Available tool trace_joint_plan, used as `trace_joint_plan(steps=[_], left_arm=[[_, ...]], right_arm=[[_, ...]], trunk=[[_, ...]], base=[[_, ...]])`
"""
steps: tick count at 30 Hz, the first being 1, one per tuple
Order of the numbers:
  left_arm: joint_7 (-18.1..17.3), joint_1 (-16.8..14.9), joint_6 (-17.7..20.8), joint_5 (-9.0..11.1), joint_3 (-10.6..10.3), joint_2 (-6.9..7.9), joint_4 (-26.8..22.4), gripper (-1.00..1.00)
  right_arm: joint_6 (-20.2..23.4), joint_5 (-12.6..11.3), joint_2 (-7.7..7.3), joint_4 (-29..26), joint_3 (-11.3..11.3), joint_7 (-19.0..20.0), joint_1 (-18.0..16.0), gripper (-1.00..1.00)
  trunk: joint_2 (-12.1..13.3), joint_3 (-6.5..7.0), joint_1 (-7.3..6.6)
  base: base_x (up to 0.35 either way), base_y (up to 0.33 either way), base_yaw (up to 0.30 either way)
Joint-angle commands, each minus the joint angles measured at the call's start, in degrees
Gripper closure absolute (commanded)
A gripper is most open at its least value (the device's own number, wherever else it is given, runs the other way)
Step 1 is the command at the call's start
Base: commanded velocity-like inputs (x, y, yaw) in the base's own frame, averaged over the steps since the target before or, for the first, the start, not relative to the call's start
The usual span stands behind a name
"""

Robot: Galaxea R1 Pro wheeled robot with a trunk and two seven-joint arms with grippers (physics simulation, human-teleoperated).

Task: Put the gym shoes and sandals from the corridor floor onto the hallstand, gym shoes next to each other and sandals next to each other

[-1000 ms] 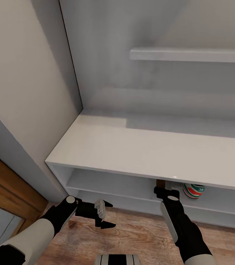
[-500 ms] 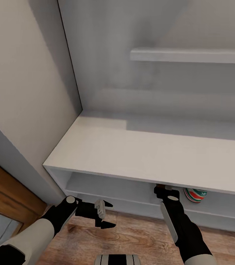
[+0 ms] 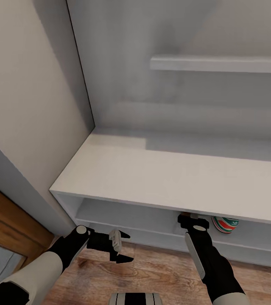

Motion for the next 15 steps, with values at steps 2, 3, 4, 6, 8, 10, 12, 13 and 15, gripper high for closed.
trace_joint_plan(steps=[2, 3, 4, 6, 8, 10, 12, 13, 15], left_arm=[[0.0, 0.0, -0.6, -0.3, -0.1, 0.02, -0.1, -1.00], [0.0, 0.0, -0.6, -0.3, -0.1, 0.02, -0.1, -1.00], [0.0, 0.0, -0.6, -0.3, -0.1, 0.02, -0.1, -1.00], [0.0, 0.0, -0.6, -0.3, -0.1, 0.02, -0.1, -1.00], [0.0, 0.0, -0.6, -0.3, -0.1, 0.02, -0.1, -1.00], [0.0, 0.0, -0.6, -0.3, -0.1, 0.02, -0.1, -1.00], [0.0, 0.0, -0.6, -0.3, 0.0, 0.02, -0.1, -1.00], [0.0, 0.0, -0.6, -0.3, 0.0, 0.02, -0.1, -1.00], [0.0, 0.0, -0.6, -0.3, 0.0, 0.02, -0.1, -1.00]], right_arm=[[0.1, -0.6, -0.02, -0.1, 0.1, -0.5, 0.0, -1.00], [0.1, -0.6, -0.02, -0.1, 0.1, -0.5, 0.0, -1.00], [0.1, -0.6, -0.02, -0.1, 0.1, -0.5, 0.0, -1.00], [0.1, -0.6, -0.02, -0.1, 0.1, -0.5, 0.0, -1.00], [0.1, -0.6, -0.02, -0.1, 0.1, -0.5, 0.0, -1.00], [0.1, -0.6, -0.02, -0.1, 0.1, -0.5, 0.0, -1.00], [0.1, -0.6, -0.02, -0.1, 0.1, -0.5, 0.0, -1.00], [0.1, -0.6, -0.02, -0.1, 0.1, -0.5, 0.0, -1.00], [0.1, -0.6, -0.02, -0.1, 0.1, -0.5, 0.0, -1.00]], trunk=[[0.0, -0.04, -0.01], [0.0, -0.04, -0.01], [0.0, -0.04, -0.01], [0.0, -0.04, -0.01], [0.0, -0.04, -0.01], [0.0, -0.04, -0.01], [0.0, -0.04, -0.01], [0.0, -0.04, -0.01], [0.0, -0.04, -0.01]], base=[[0.000, 0.000, 0.000], [0.000, 0.000, 0.000], [0.000, 0.000, 0.000], [0.000, 0.000, 0.000], [0.000, 0.000, 0.000], [0.000, 0.000, 0.000], [0.000, 0.000, 0.000], [0.000, 0.000, 0.000], [0.000, 0.000, 0.000]])
